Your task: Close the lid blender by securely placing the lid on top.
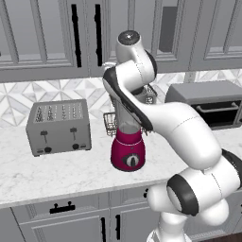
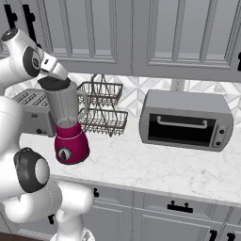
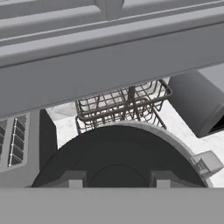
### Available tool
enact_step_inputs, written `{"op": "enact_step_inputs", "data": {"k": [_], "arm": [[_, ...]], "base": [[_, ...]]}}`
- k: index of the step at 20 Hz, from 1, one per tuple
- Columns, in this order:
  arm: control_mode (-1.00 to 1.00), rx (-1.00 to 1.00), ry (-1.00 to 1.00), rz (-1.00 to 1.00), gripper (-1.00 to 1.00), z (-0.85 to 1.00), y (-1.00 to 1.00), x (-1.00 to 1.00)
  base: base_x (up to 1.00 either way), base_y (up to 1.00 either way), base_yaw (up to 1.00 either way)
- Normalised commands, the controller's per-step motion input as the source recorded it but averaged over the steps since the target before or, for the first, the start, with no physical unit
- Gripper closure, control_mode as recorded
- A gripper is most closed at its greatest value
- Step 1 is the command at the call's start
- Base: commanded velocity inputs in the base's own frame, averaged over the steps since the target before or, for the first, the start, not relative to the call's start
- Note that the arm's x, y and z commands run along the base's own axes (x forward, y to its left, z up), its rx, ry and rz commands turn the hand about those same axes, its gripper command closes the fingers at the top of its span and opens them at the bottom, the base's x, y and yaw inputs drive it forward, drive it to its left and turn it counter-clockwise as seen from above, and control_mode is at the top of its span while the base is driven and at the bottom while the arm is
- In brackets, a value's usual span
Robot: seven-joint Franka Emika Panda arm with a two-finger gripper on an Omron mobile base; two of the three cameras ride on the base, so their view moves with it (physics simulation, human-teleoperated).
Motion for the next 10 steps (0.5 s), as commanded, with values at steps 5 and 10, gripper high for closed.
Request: {"op": "enact_step_inputs", "data": {"k": [5, 10], "arm": [[-1.0, -0.01, 0.0, 0.0, 1.0, 0.0, -0.21, 0.0], [-1.0, 0.0, 0.0, 0.0, 1.0, 0.0, -0.15, 0.0]], "base": [[0.0, 0.0, 0.0], [0.0, 0.0, 0.0]]}}
